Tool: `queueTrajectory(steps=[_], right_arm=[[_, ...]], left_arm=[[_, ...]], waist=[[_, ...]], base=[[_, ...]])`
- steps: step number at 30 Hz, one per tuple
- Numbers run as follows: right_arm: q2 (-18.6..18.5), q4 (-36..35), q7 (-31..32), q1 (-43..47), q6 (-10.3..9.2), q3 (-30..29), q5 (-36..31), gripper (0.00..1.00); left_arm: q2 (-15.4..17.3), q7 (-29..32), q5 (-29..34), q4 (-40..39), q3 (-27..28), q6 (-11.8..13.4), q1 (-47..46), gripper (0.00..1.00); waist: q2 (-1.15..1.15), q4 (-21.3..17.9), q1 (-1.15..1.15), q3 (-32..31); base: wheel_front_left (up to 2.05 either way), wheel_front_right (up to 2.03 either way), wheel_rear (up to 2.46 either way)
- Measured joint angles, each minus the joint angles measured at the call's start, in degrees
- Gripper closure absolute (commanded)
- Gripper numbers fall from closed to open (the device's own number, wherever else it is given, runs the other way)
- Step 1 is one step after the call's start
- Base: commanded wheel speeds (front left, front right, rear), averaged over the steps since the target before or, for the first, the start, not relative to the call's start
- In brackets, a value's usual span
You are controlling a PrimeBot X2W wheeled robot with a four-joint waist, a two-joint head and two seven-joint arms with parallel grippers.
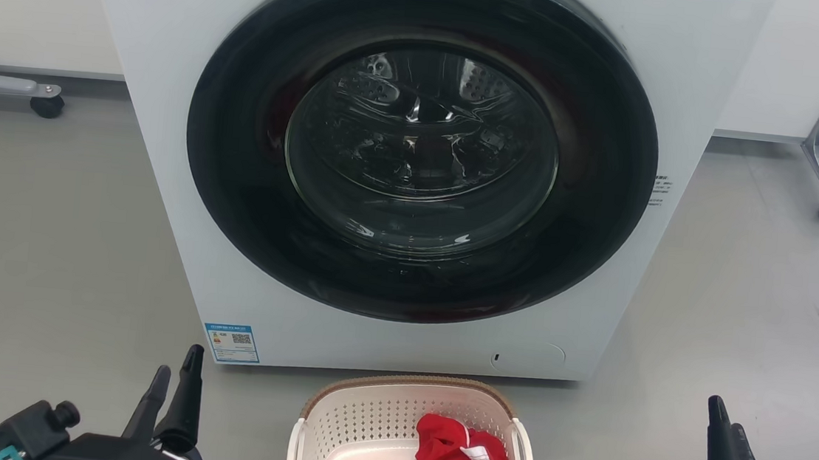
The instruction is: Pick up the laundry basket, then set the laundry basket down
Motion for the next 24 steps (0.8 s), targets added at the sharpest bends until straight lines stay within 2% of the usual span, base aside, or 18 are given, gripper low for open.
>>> queueTrajectory(steps=[16, 24], right_arm=[[-2.8, -0.1, -3.3, -0.2, -2.83, 5.7, -15.2, 0.0], [-4.1, 0.3, -5.1, -0.3, -4.08, 8.2, -22.2, 0.0]], left_arm=[[3.1, -3.3, 15.7, -1.7, -6.6, 2.2, -1.1, 0.0], [3.8, -5.1, 21.5, -1.4, -9.3, 3.5, -1.3, 0.0]], waist=[[0.01, 0.2, 0.0, -0.1], [0.01, 0.2, 0.0, -0.2]], base=[[0.0, 0.0, 0.0], [0.0, 0.0, 0.0]])
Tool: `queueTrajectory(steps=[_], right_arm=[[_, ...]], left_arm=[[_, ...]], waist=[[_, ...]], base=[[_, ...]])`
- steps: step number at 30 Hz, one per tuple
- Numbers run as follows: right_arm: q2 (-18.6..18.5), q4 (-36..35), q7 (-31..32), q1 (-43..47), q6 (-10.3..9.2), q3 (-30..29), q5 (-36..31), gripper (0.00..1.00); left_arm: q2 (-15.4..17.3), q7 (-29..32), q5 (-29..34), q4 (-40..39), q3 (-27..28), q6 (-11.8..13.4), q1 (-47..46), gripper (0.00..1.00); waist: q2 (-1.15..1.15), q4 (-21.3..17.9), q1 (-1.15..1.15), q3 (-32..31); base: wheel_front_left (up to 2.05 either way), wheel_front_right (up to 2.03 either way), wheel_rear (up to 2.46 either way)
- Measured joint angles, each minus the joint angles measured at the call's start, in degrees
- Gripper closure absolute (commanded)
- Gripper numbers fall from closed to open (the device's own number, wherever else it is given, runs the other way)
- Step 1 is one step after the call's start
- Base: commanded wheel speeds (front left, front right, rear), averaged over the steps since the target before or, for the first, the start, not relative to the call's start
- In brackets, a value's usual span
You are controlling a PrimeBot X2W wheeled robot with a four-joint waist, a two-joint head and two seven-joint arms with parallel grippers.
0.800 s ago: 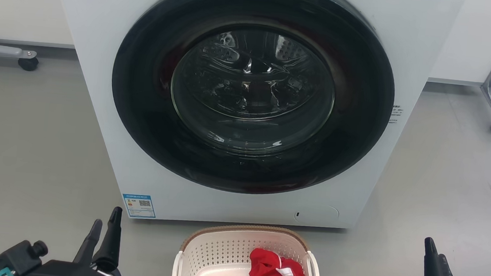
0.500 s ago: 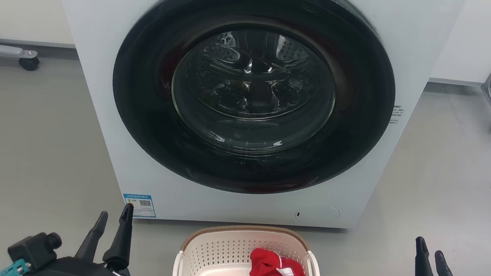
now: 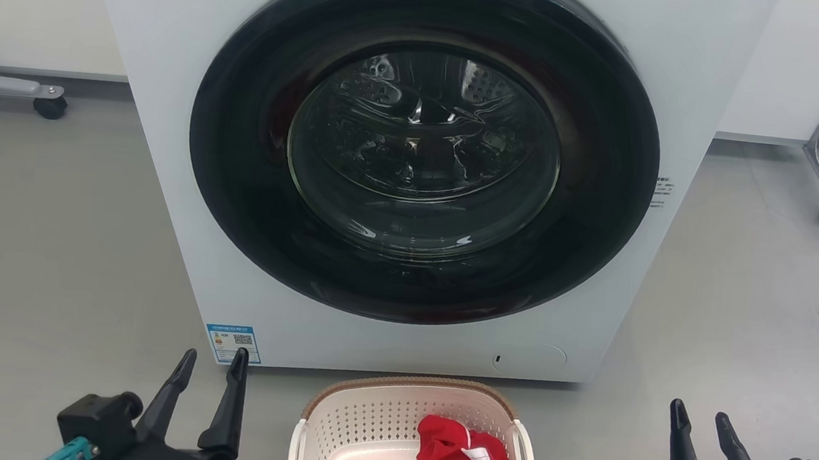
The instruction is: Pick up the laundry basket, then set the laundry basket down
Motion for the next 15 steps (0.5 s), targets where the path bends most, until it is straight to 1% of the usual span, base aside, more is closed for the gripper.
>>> queueTrajectory(steps=[6, 9, 13, 15], right_arm=[[-0.9, 0.9, -1.3, -0.3, -0.94, 1.7, -4.7, 0.0], [-1.0, 1.1, -1.7, -0.6, -1.14, 2.2, -5.9, 0.0], [-1.4, 1.5, -2.5, -0.8, -1.53, 3.3, -8.9, 0.0], [-1.6, 1.7, -2.8, -0.8, -2.01, 3.7, -10.3, 0.0]], left_arm=[[0.5, -1.1, 4.3, 0.8, -1.7, 1.0, -0.3, 0.0], [0.6, -1.2, 5.3, 1.1, -2.1, 1.5, -0.4, 0.0], [0.9, -1.2, 8.0, 1.8, -3.1, 2.2, -0.8, 0.0], [0.9, -1.2, 9.0, 2.2, -3.5, 2.6, -0.8, 0.0]], waist=[[0.0, 0.0, 0.0, 0.0], [0.0, 0.0, 0.0, -0.1], [0.0, 0.1, 0.0, -0.1], [0.01, 0.1, 0.0, -0.1]], base=[[0.0, 0.0, 0.0], [0.0, 0.0, 0.0], [0.0, 0.0, 0.0], [0.0, 0.0, 0.0]])
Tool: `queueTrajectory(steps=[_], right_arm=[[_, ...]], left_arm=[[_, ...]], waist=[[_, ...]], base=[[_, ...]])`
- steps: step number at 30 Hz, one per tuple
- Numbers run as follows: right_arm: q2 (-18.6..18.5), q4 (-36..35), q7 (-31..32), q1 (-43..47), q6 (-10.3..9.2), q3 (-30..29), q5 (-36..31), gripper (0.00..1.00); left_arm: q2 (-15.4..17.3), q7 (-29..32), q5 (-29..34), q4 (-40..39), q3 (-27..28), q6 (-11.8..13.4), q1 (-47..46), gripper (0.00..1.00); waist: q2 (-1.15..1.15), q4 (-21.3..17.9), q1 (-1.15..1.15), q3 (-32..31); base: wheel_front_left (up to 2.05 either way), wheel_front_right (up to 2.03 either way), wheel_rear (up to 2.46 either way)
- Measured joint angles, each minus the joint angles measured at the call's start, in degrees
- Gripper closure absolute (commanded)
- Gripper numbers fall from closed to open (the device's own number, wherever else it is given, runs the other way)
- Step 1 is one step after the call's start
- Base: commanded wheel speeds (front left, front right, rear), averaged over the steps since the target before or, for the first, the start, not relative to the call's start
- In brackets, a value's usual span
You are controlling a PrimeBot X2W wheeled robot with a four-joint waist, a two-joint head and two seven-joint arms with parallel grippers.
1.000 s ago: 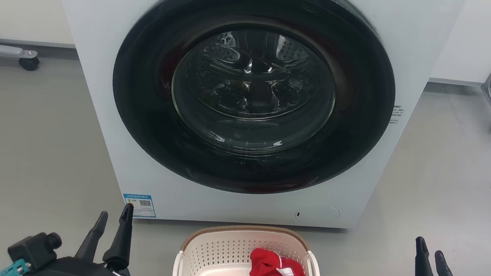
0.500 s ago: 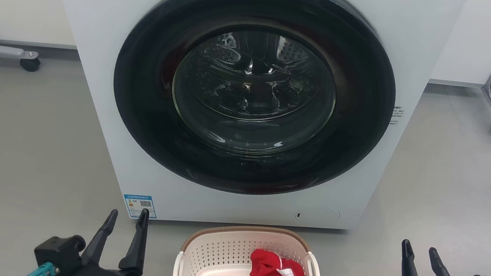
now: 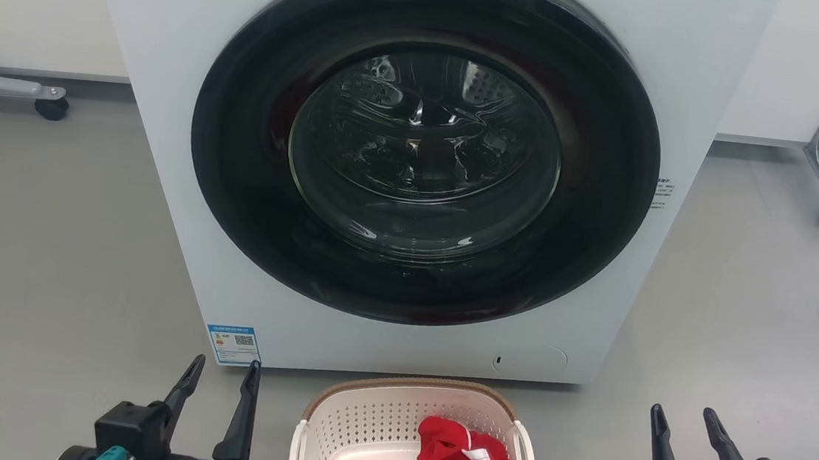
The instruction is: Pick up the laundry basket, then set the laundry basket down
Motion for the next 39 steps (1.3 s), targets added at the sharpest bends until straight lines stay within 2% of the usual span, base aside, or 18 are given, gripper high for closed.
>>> queueTrajectory(steps=[10, 39], right_arm=[[-0.6, 0.6, -2.0, 0.0, -1.01, 2.1, -6.2, 0.0], [-0.6, 1.6, -2.0, 0.0, -1.49, 1.4, -6.2, 0.0]], left_arm=[[0.0, -1.0, 4.9, 1.2, -0.6, 1.9, 0.0, 0.0], [-1.1, 0.2, 5.2, 2.1, 0.1, 2.4, 0.0, 0.0]], waist=[[0.0, 0.1, 0.0, -0.2], [0.0, 0.1, 0.0, -0.2]], base=[[0.0, 0.0, 0.0], [0.0, 0.0, 0.0]])
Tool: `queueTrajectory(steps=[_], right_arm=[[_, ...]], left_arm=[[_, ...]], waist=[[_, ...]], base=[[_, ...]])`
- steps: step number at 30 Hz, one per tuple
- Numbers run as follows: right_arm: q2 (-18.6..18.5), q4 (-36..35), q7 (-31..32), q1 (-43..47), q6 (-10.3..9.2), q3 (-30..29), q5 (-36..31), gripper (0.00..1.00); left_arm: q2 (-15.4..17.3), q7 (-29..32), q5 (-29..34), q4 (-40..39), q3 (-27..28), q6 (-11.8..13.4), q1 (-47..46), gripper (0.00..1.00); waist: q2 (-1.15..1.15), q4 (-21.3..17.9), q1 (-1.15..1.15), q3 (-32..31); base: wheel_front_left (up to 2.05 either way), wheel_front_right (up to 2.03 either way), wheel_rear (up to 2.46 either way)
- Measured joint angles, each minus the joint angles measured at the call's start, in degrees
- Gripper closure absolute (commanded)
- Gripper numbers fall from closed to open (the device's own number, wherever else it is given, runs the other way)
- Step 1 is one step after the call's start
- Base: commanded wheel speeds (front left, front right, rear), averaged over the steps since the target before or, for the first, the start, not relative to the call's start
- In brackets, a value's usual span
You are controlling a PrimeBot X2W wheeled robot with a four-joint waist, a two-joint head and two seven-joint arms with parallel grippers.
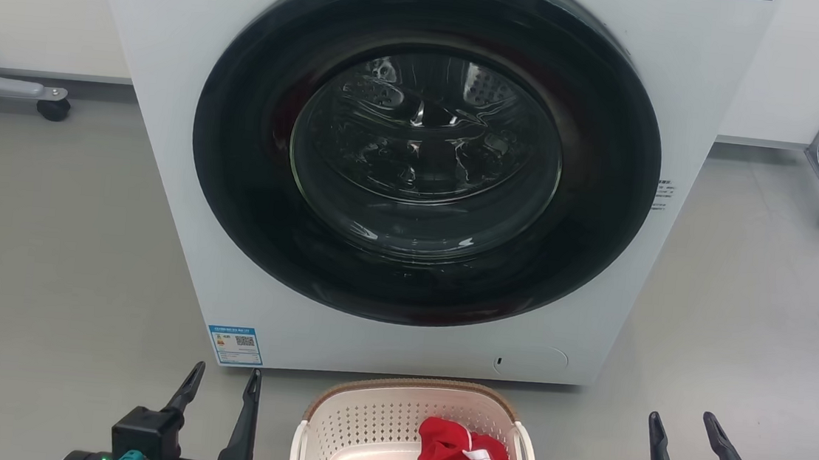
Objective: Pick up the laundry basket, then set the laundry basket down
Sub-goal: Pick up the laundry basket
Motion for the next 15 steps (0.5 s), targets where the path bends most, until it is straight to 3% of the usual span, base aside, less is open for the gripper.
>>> queueTrajectory(steps=[15], right_arm=[[0.0, -1.8, 0.0, -0.1, 0.08, -0.9, 0.7, 0.0]], left_arm=[[-0.4, 0.5, 0.4, -2.5, 0.3, 0.1, -0.1, 0.0]], waist=[[0.0, -0.4, 0.0, 4.1]], base=[[0.0, 0.0, 0.0]])
